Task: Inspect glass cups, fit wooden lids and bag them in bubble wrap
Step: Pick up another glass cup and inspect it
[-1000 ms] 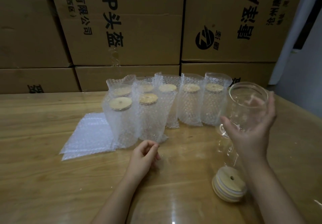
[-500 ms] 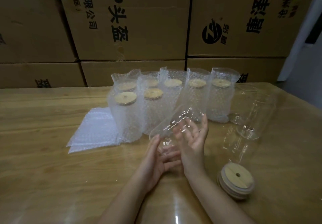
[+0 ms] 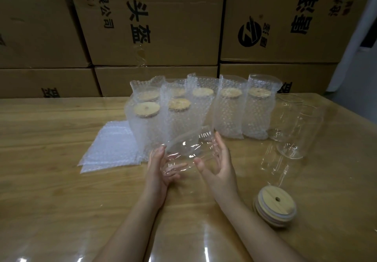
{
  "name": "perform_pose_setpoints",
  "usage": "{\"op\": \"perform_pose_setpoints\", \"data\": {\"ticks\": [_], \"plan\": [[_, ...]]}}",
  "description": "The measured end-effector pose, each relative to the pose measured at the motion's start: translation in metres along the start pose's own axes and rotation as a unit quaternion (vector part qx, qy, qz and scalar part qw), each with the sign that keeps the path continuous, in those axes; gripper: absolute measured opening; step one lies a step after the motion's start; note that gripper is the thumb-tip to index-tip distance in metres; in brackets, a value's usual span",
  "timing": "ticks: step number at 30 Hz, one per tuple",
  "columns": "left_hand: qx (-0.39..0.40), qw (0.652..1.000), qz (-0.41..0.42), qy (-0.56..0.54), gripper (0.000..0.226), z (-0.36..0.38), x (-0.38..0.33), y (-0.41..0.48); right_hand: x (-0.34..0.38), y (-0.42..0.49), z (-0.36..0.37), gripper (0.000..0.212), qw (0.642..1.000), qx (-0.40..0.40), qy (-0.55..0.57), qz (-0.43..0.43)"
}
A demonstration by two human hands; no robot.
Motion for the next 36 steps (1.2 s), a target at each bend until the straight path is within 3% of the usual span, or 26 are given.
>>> {"op": "perform_pose_setpoints", "data": {"ticks": [7,9,12,16,24,29,36], "plan": [[-0.028,0.993,0.100,0.058,0.038,-0.006,0.003,0.003,-0.002,0.002,0.000,0.054,0.999,-0.004,0.013,0.038],[-0.042,0.989,0.118,0.077,0.032,-0.010,0.001,0.003,-0.006,0.003,0.001,0.044,0.999,0.012,0.021,0.047],[-0.077,0.982,0.126,0.116,0.039,-0.015,-0.001,0.004,-0.013,0.003,0.001,0.030,0.996,0.011,0.051,0.073],[-0.085,0.973,0.140,0.162,0.038,-0.012,-0.003,0.002,-0.015,0.001,0.002,0.037,0.996,-0.004,0.038,0.077],[-0.101,0.964,0.146,0.198,0.037,-0.012,0.001,-0.001,-0.011,-0.004,0.001,0.057,0.999,-0.025,-0.033,0.005],[-0.078,0.958,0.142,0.234,0.040,-0.010,0.004,-0.002,-0.008,-0.002,-0.005,0.052,0.998,-0.034,-0.052,-0.006],[-0.020,0.973,0.123,0.193,0.050,-0.007,0.002,0.001,0.000,0.004,-0.009,0.042,0.998,-0.006,0.047,0.047]]}}
Point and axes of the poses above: each hand's wrist, its own y-axis towards the middle knuckle, its own z-axis out of the palm, x = y × z, the point moved 2 cm from there along y, towards the middle knuckle, and after that the axes turned 4 degrees about x, right-handed, at the moved point
